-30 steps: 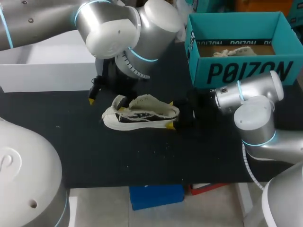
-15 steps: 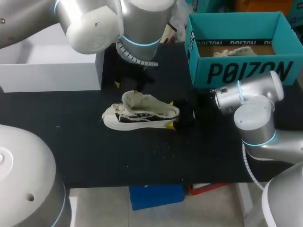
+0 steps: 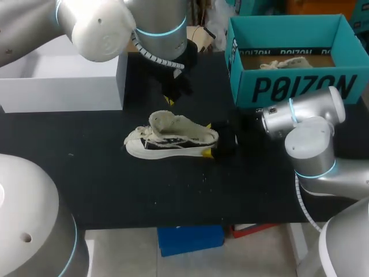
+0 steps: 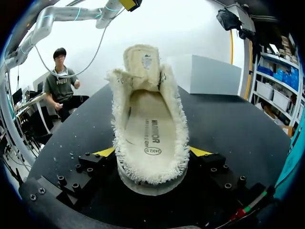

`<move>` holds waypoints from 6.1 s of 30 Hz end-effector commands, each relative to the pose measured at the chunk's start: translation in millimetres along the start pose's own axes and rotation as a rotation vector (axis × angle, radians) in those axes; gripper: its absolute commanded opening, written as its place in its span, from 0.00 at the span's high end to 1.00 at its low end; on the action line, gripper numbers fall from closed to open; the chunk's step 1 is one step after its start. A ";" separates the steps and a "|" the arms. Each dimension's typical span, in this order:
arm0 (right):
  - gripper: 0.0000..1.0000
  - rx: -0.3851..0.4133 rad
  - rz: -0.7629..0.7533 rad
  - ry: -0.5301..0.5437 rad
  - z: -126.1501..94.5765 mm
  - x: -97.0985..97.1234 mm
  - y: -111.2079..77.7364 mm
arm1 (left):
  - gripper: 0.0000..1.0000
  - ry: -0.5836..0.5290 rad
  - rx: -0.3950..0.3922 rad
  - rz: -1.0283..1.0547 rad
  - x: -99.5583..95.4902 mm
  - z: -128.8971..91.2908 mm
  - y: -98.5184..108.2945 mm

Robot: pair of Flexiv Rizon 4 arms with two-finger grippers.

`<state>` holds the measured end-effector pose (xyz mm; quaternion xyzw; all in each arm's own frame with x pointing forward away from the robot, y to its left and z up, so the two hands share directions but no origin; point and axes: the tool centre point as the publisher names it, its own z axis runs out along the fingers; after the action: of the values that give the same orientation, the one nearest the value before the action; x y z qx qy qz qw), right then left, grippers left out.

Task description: Take the shoe out of the shoebox, open the shoe tongue, remove and reinsert the insole, then place the shoe into the shoebox

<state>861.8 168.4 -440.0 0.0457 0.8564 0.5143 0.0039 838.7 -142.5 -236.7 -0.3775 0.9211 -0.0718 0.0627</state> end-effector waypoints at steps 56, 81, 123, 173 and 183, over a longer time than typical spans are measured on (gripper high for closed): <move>1.00 0.000 0.001 -0.001 0.3 -0.4 -2.6 | 1.00 0.437 -0.100 0.775 10.6 72.9 3.7; 1.00 0.000 0.001 -0.001 0.3 -0.4 -2.6 | 1.00 0.413 -0.106 0.825 4.5 95.2 0.9; 1.00 0.000 0.001 -0.001 0.3 -0.4 -2.6 | 1.00 0.452 -0.115 0.820 39.6 158.0 20.0; 1.00 0.000 0.001 -0.001 0.3 -0.4 -2.6 | 0.72 0.105 -0.236 0.815 31.7 168.9 33.2; 1.00 0.000 0.001 -0.001 0.3 -0.4 -2.6 | 0.77 -0.110 -0.293 0.821 25.1 180.0 38.7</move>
<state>860.9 168.7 -439.9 0.0449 0.8563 0.5144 0.0038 833.9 -145.7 -416.7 0.0127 0.9955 0.0819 0.0465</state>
